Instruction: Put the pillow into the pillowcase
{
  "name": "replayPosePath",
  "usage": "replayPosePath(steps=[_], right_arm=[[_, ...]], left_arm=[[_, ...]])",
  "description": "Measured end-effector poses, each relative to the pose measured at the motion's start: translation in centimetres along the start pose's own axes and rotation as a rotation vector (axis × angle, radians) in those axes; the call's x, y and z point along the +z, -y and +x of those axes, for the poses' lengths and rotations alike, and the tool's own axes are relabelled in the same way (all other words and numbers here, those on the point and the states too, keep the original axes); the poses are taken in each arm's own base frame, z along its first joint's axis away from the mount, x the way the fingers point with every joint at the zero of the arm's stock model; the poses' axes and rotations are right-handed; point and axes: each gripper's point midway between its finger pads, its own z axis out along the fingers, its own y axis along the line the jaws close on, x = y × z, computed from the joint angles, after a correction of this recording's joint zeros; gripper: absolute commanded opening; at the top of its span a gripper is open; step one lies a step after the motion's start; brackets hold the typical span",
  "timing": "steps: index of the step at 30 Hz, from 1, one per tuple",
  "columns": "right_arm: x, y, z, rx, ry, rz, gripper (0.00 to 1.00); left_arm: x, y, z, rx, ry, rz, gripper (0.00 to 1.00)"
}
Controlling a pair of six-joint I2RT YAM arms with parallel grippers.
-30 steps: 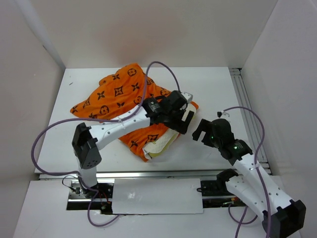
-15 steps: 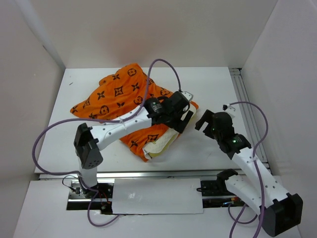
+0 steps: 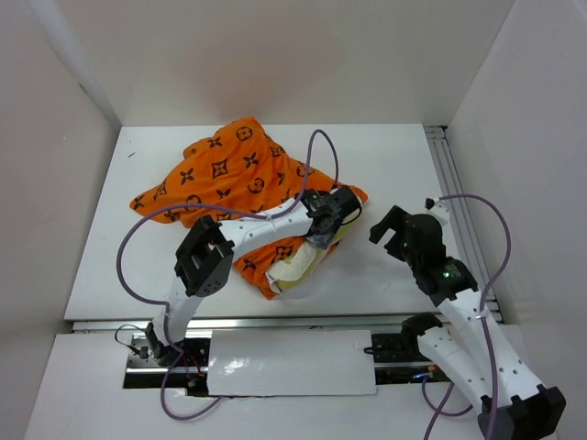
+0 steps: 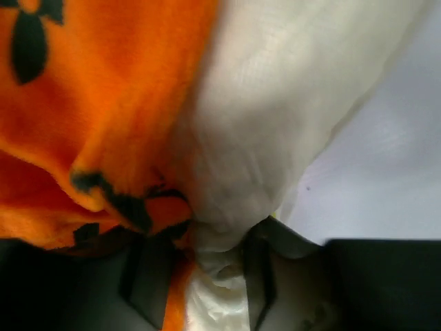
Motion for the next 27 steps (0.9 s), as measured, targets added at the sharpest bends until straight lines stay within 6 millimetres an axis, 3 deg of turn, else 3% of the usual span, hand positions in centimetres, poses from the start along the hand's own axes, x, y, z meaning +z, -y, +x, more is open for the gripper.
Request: replayPosePath(steps=[1,2,3,8,11,12,16,22,27], right_arm=[[-0.2,-0.2,-0.1,-0.005,0.003,-0.013,1.00],[-0.4,-0.2,-0.2,-0.011,0.006,-0.022,1.00],[-0.5,-0.3,-0.2,-0.017,0.007,-0.029,1.00],[-0.3,-0.8,0.8,-0.067,-0.042,-0.066,0.94],[0.0,-1.3,2.0,-0.093,-0.083,-0.115,0.78],[0.3,-1.5,2.5,-0.096,-0.097,-0.137,0.63],[0.8,-3.3,3.9,-0.093,-0.132,-0.257,0.44],[2.2,-7.2,3.7,-0.092,-0.147,-0.414,0.44],[2.2,-10.6,3.7,-0.119,-0.144,-0.523,0.44]], left_arm=[[0.2,-0.4,0.0,-0.014,-0.005,-0.008,0.18],[0.2,-0.7,-0.1,-0.033,-0.007,-0.013,0.05],[0.3,-1.1,-0.2,-0.040,-0.009,-0.020,0.00],[-0.3,-1.4,-0.6,-0.055,0.001,-0.015,0.00],[-2.2,-1.8,-1.6,-0.061,0.035,0.004,0.00],[-3.2,-2.1,-2.1,-0.069,0.055,0.011,0.00],[-8.2,-4.2,-4.3,-0.120,0.168,0.043,0.00],[-15.4,-7.3,-6.7,-0.201,0.331,0.083,0.00],[-17.0,-7.2,-7.0,-0.206,0.361,0.113,0.00]])
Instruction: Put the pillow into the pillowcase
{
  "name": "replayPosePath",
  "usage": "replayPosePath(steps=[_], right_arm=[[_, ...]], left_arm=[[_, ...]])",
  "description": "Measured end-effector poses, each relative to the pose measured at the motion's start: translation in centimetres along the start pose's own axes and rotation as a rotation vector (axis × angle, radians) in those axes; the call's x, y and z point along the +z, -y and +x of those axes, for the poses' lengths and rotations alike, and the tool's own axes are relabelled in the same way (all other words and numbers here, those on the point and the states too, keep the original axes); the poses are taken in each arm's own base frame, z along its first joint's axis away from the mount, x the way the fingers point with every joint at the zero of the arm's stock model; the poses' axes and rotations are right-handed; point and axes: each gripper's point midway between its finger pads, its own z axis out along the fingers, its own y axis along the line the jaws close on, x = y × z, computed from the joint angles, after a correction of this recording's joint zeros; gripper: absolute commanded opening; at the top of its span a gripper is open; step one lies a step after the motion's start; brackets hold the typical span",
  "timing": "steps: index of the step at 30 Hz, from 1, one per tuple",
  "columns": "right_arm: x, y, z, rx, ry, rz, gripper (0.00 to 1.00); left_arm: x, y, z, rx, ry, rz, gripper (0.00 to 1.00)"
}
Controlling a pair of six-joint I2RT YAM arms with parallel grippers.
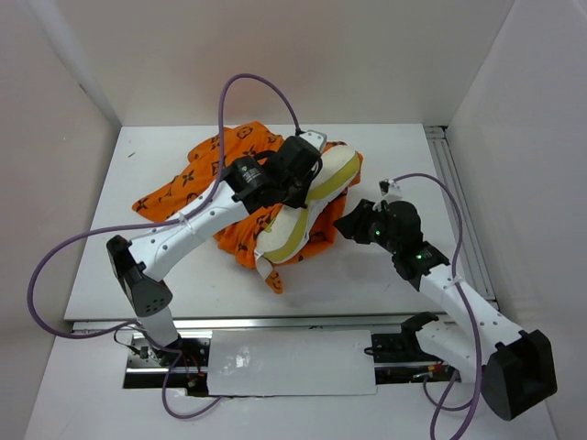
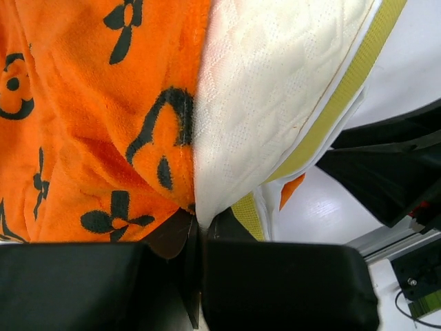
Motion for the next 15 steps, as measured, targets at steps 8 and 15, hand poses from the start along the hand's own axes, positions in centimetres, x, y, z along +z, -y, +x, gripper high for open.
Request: replayPosePath(steps=[8,15], right_arm=[[1.8,-5.2,-0.3,-0.078,0.002,-0.100,0.44],[4.3,-4.4,2.1,-0.103,-0.042,-0.033,0.45]], left_arm=[[-0.2,0.1,0.6,0.005,-0.027,0.009,0.00],[-0.2,0.2,0.7,0.000,-0.032,0.018,0.00]])
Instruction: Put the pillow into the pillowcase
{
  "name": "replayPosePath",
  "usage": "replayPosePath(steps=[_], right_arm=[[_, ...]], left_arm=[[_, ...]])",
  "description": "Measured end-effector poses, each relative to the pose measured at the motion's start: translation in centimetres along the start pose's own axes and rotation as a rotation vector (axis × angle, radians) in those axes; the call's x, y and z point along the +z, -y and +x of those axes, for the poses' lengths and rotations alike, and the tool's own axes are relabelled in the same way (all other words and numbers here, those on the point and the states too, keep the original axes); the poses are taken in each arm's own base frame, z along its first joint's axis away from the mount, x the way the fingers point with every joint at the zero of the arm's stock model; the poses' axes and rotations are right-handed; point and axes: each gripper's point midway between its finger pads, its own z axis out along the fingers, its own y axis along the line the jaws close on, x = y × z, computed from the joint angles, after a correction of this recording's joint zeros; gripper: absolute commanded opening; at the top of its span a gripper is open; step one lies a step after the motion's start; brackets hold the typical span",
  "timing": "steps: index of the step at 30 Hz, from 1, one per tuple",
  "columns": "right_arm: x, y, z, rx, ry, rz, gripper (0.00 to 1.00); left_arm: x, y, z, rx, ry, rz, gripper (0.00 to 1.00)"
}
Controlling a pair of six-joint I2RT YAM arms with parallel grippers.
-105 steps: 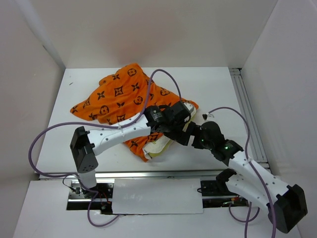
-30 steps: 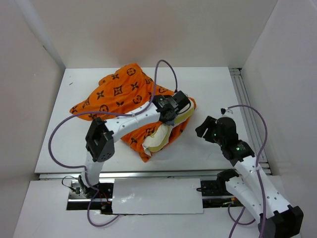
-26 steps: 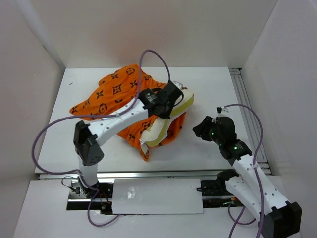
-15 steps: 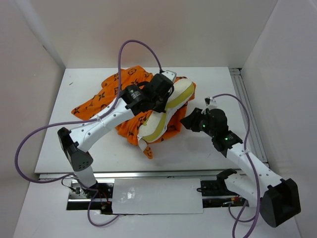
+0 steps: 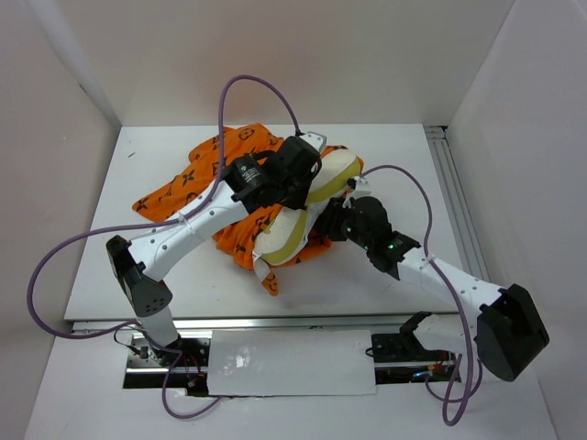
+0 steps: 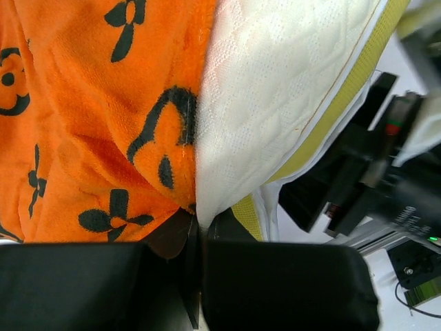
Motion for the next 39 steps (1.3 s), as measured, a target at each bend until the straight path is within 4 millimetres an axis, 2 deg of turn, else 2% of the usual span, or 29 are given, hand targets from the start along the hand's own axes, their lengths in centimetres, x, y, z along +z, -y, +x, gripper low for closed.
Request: replayPosePath(steps=[4,9,12,17,20,25,27,29,31,32,33,34,37,39], right_arm=[[1.0,0.9,0.8,0.003,-0.008,0.048,0.49],[2.1,2.3,0.3,0.045,0.050,0.144,0.68],[2.9,3.4,0.2,0.088,0.091,0.228,0.72],[4.3,4.2,-0.4,0.137,0.157,0.295,0.73],[5.1,3.8,-1.2,0.151,0.223,0.262,0.73],[6.4,4.2,-1.3,0.158,0.261,0.259,0.73],[7.2,4.3,-1.2,0.162,0.259,0.267,0.67],[8.1,4.3,-0.9,0.172,0.259,0.265,0.46],[8.7,4.4,-0.5,0.186,0.250,0.264,0.32],[8.9,4.3,-0.4,0.189,0.246,0.264,0.14],[9.0,4.3,-0.4,0.189,0.244,0.267,0.04],[9.0,4.2,-0.5,0.196,0.241,0.268,0.00],[8.9,4.1,-0.7,0.191,0.233,0.282,0.00],[7.9,4.6,-0.6,0.170,0.211,0.310,0.00]], left_arm=[[0.0,0.1,0.0,-0.004,-0.002,0.006,0.00],[0.1,0.1,-0.1,-0.012,0.001,0.014,0.00],[0.1,0.2,-0.3,-0.020,0.006,0.019,0.00],[0.3,0.2,-0.7,-0.046,0.017,0.023,0.00],[0.5,0.2,-0.6,-0.050,0.020,0.026,0.00],[0.6,0.2,-0.4,-0.056,0.026,0.044,0.00],[0.5,0.1,-0.3,-0.058,0.026,0.047,0.00],[0.5,0.2,-0.3,-0.060,0.028,0.053,0.00],[0.4,0.4,-0.1,-0.061,0.020,0.068,0.00],[0.3,0.5,0.0,-0.060,0.018,0.075,0.00],[0.2,0.6,0.0,-0.060,0.017,0.077,0.00],[0.2,0.6,0.1,-0.061,0.017,0.077,0.00],[0.1,0.2,-0.2,-0.085,0.034,0.053,0.00],[0.3,-0.7,-0.4,-0.124,0.042,0.013,0.00]])
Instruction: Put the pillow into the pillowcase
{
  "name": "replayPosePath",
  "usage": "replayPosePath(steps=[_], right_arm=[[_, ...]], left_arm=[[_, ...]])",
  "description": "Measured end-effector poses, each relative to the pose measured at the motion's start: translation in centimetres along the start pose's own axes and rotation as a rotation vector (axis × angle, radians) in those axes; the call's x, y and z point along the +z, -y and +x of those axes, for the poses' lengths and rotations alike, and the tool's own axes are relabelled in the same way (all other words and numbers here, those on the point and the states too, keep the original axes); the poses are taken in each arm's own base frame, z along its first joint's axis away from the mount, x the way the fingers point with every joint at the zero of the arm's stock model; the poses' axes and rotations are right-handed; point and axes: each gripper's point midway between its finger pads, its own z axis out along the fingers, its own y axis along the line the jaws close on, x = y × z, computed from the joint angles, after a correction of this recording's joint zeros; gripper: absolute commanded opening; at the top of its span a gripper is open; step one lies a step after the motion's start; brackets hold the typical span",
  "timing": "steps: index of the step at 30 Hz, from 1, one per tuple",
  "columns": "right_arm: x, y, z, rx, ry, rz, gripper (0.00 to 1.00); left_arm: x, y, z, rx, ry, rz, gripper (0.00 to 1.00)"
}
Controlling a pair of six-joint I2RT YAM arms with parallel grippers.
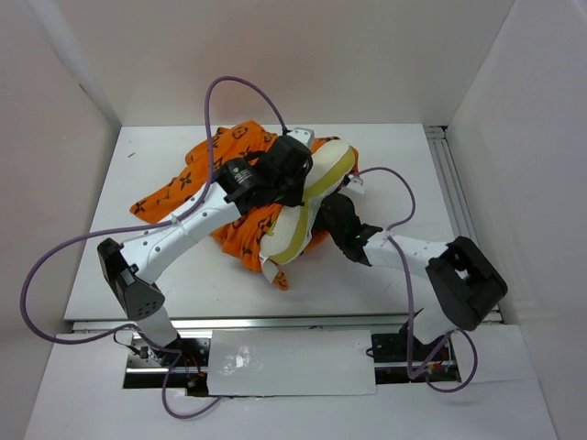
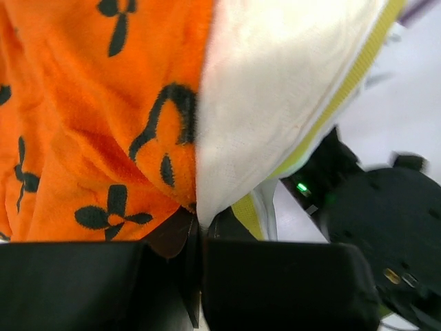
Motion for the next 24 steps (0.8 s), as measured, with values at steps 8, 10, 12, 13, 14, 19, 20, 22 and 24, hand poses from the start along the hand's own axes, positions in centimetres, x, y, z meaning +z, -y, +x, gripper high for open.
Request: replayPosePath(steps=[8,10,12,13,14,19,20,22,24], right_arm=[[-6.7,5.4,-3.0,-0.017,-0.072,0.075,0.00],[-8.7,5.9,-3.2,-0.027,-0.092,0.053,0.00],[-10.4,6.3,-3.7,-0.039,-0.099,0.046,0.00],[-11.4,6.5,-4.1,-0.041,-0.098,0.045,0.00],[-12.2,6.6,-4.6,-0.038,-0.087,0.038,0.00],[-14.4,7.2,-6.3,-0.040,-0.039,0.026,0.00],[-14.4,7.4,-6.3,-0.046,-0.042,0.031,0.00],[-14.4,7.6,-6.1,-0.058,-0.055,0.033,0.00],[-14.6,7.2,-6.3,-0.064,-0.051,0.008,0.00]], left_arm=[[6.7,-6.2,-0.9,-0.226,-0.059,-0.161,0.00],[8.7,-7.7,0.2,-0.269,-0.103,-0.200,0.00],[9.7,-8.1,1.3,-0.289,-0.138,-0.218,0.00],[10.0,-8.1,1.6,-0.292,-0.146,-0.218,0.00],[10.2,-8.1,1.7,-0.294,-0.146,-0.218,0.00],[10.6,-7.4,2.5,-0.286,-0.147,-0.217,0.00],[10.6,-7.2,2.8,-0.282,-0.148,-0.214,0.00],[10.5,-6.7,3.4,-0.244,-0.149,-0.196,0.00],[10.1,-5.7,4.2,-0.175,-0.139,-0.167,0.00]])
